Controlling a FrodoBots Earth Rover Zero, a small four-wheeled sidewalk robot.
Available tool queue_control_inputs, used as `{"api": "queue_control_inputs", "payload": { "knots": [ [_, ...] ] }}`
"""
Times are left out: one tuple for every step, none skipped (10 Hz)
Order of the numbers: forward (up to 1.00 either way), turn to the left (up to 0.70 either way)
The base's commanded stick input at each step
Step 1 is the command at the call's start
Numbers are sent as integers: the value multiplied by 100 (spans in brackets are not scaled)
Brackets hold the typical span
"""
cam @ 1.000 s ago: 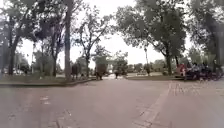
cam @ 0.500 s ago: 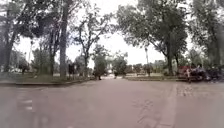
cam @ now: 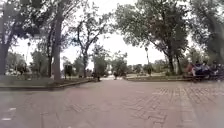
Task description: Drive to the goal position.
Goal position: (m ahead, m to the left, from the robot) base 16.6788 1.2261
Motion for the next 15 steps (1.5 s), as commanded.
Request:
{"api": "queue_control_inputs", "payload": {
  "knots": [
    [100,1],
    [100,1],
    [100,1],
    [100,1],
    [100,1],
    [100,1],
    [100,1],
    [100,1],
    [100,1],
    [100,1],
    [100,1],
    [100,1],
    [100,1],
    [100,1],
    [100,1]
  ]
}}
